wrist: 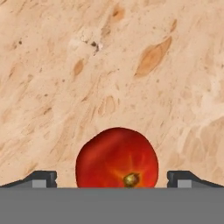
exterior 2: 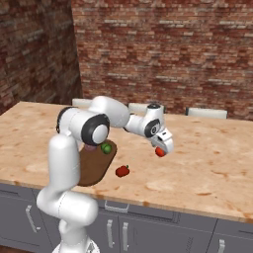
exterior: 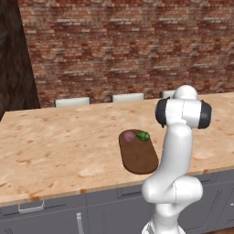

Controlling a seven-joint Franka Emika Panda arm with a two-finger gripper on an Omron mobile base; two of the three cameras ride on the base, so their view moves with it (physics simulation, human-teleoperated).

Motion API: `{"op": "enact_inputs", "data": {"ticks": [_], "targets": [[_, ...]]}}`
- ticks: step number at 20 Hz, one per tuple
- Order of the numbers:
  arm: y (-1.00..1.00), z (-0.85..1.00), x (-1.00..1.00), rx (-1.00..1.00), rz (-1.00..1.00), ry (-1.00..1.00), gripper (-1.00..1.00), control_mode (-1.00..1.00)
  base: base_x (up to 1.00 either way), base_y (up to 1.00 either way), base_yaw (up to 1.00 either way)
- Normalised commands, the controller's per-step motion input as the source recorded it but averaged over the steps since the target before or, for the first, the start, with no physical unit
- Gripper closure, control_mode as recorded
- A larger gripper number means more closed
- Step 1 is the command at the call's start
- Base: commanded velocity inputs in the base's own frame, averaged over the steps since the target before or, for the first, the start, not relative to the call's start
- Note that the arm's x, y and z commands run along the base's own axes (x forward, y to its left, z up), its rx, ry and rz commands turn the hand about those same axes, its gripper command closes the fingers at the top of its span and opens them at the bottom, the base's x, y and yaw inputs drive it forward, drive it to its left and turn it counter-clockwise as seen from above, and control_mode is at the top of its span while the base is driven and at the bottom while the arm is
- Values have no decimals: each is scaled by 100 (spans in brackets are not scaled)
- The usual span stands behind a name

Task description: Place the avocado, onion, tomato, and bell pepper on the cutting board.

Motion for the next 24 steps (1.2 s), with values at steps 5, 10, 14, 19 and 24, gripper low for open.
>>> {"op": "enact_inputs", "data": {"ticks": [5,10,14,19,24], "targets": [[-12,-12,4,0,0,1,-100,-100,0,0,0],[0,-6,0,0,0,0,-100,-100,0,0,0],[0,-6,0,0,0,0,-100,-100,0,0,0],[0,-12,0,0,0,0,100,-100,0,0,0],[0,-4,0,0,0,0,100,-100,0,0,0]]}}
